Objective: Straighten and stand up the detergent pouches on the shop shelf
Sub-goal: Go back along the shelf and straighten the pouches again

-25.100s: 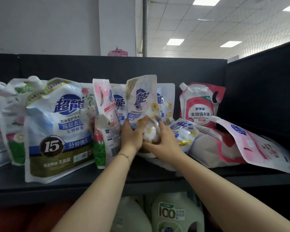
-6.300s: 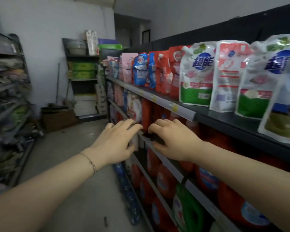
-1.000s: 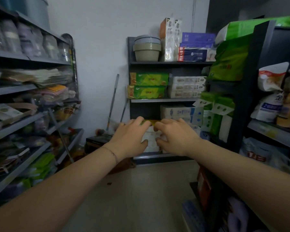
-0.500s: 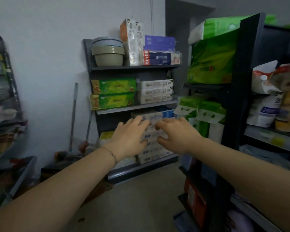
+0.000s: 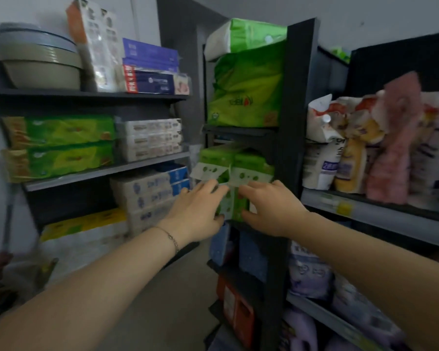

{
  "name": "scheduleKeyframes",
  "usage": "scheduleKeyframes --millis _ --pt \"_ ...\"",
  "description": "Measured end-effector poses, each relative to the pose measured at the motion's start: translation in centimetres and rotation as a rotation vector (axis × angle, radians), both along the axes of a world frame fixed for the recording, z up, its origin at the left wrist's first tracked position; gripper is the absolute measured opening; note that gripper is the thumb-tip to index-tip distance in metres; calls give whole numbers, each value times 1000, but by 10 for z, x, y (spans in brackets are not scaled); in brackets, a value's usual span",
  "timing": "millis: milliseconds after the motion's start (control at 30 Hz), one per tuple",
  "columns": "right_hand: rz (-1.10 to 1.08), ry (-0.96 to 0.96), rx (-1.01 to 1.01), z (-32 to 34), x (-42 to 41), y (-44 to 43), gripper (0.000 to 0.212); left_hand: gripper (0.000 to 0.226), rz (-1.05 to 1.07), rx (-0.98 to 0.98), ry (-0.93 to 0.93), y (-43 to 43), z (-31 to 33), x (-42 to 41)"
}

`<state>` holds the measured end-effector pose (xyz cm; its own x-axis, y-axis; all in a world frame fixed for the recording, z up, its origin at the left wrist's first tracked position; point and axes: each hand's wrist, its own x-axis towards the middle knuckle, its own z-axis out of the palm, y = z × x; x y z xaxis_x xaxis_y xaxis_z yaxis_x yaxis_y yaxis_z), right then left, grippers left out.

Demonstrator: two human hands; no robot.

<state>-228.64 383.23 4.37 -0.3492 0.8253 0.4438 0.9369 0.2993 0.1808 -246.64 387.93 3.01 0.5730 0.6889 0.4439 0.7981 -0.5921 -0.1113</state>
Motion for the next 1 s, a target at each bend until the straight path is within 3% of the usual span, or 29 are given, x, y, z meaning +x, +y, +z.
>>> scheduleKeyframes --millis 333,533,667,867,1000 --pt "-145 18 93 8 78 14 22 61 -207 22 -32 39 2 80" --pt "-264 20 110 16 124 15 26 47 -325 -5 -92 46 11 131" --pt "-300 64 137 16 153 14 21 49 -380 -44 -120 47 10 166" --pt "-248 52 102 5 196 22 31 29 -447 -62 -338 45 6 212" --pt "-187 27 84 -6 215 31 19 33 -453 -91 -426 43 4 229"
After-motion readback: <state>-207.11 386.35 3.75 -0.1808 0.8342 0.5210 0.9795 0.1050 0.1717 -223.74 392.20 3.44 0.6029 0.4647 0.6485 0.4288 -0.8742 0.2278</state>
